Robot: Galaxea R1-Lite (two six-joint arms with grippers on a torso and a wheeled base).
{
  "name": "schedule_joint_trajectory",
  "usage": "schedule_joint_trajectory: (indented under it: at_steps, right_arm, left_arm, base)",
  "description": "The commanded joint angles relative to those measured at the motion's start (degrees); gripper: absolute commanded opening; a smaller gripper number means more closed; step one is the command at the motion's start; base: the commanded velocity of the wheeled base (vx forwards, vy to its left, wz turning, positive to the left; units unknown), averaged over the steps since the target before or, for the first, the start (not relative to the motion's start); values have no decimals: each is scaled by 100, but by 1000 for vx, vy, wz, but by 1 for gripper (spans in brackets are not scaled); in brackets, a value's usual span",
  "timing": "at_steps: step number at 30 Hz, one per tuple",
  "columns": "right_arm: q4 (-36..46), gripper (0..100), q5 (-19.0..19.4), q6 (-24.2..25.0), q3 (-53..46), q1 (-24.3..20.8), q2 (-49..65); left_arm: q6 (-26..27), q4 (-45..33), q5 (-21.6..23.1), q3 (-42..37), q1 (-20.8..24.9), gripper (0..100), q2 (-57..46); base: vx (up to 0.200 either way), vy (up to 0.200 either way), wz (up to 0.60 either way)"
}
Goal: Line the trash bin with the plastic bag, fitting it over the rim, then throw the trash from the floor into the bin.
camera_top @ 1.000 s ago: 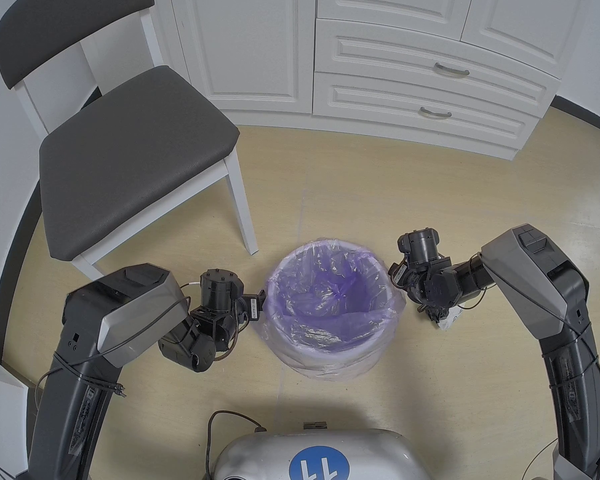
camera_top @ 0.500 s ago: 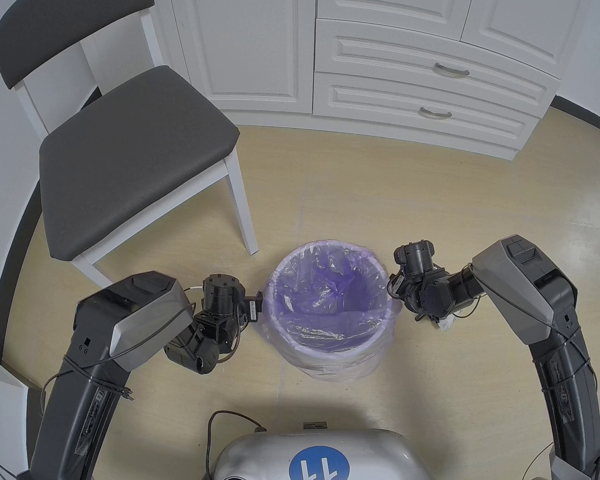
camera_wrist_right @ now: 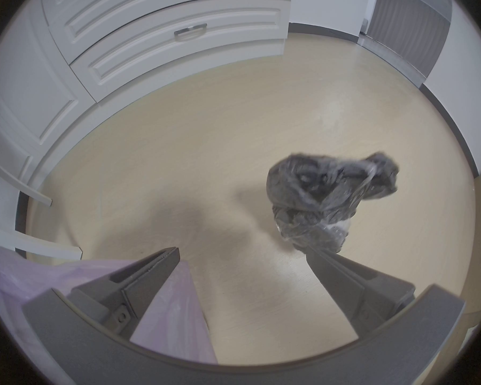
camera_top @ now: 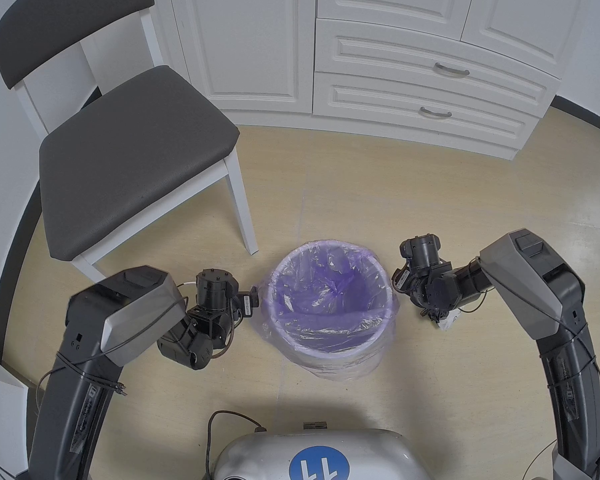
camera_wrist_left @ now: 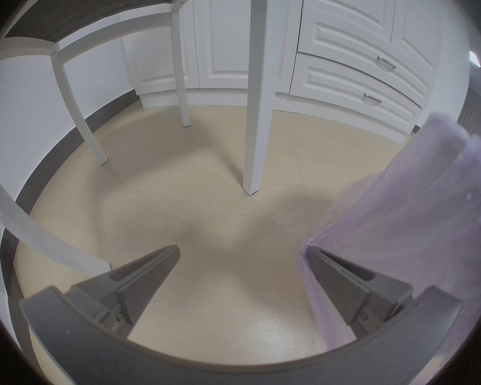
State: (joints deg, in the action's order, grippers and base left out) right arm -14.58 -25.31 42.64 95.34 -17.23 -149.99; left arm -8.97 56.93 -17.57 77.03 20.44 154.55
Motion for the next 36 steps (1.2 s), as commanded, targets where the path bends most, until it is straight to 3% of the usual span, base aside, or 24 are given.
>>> schedule_joint_trajectory:
  at_steps: [1,6,11,17,19,21,22,25,36]
  right_arm:
    - [34,100,17,-432,-736,0,998]
    - [25,100,26,-995,-1554,-9,1781]
    - [34,100,35,-1171,-2072,-246,2431]
    - [17,100,8,-1135,-2468,-861,2783]
    - [8,100,-44,-1056,-2538,-1266,2809]
    - [-1,100,-106,-1004,-2538,-1389,2809]
    - [-27,100,-264,-810,-2459,-1679,2739]
    - [-27,100,-326,-511,-2292,-2004,2466]
    - [-36,100,-326,649,-1229,-2382,1367]
  left_arm:
    - [18,20,306,-804,-128,100,-997]
    - [71,-86,1036,-1692,-190,100,-1911]
    - [537,-112,1124,-2228,-269,100,-2500]
    - [519,-68,1150,-2368,-234,100,-2808]
    - [519,-6,1150,-2509,-199,100,-3019]
    - [519,-6,1150,-2544,-172,100,-3124]
    - [519,-6,1150,-2632,-120,100,-3335]
    - [511,-6,1159,-2729,-120,100,-3590]
    - [493,55,1150,-2729,-128,100,-3757]
  base:
    - [0,0,0]
    - [0,0,0]
    - [0,0,0]
    - [0,0,0]
    - [0,0,0]
    - [0,0,0]
    - [0,0,0]
    - [0,0,0]
    - [0,0,0]
